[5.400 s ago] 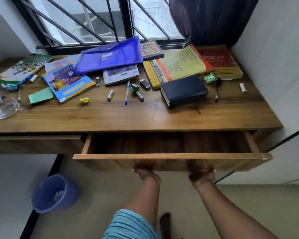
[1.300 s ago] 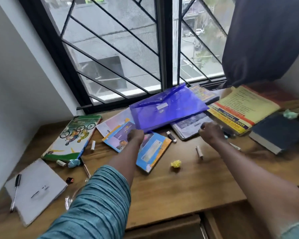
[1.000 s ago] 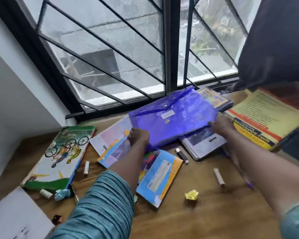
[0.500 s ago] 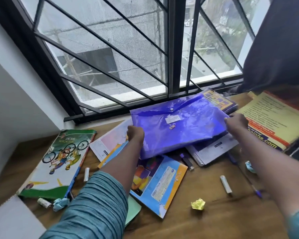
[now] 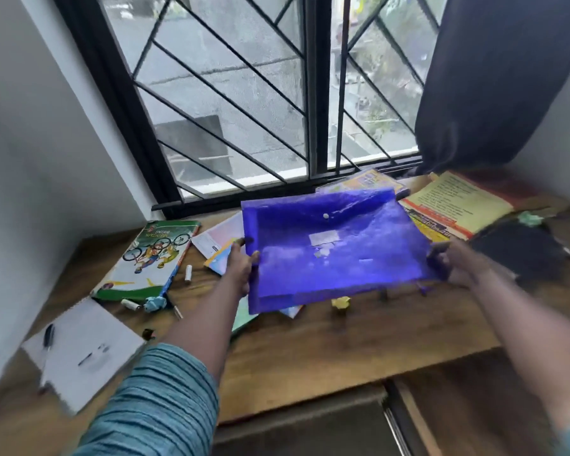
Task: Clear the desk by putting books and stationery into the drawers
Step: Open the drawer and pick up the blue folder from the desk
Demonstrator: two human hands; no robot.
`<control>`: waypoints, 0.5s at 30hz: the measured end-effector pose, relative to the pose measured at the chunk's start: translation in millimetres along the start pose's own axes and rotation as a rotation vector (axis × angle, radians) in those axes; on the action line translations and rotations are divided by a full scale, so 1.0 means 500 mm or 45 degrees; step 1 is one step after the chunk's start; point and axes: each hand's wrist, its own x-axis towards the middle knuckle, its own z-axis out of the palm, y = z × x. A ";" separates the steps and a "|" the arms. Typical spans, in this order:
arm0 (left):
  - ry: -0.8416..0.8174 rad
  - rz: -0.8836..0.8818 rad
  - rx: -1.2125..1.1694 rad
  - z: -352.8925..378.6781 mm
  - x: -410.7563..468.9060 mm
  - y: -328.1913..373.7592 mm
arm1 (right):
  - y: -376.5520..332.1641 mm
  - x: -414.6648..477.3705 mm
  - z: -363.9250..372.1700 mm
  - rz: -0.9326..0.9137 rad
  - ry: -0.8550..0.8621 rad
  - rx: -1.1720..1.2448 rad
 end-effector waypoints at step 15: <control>-0.369 -0.337 -0.034 -0.073 -0.346 -0.045 | 0.146 -0.272 -0.115 -0.043 -0.357 0.056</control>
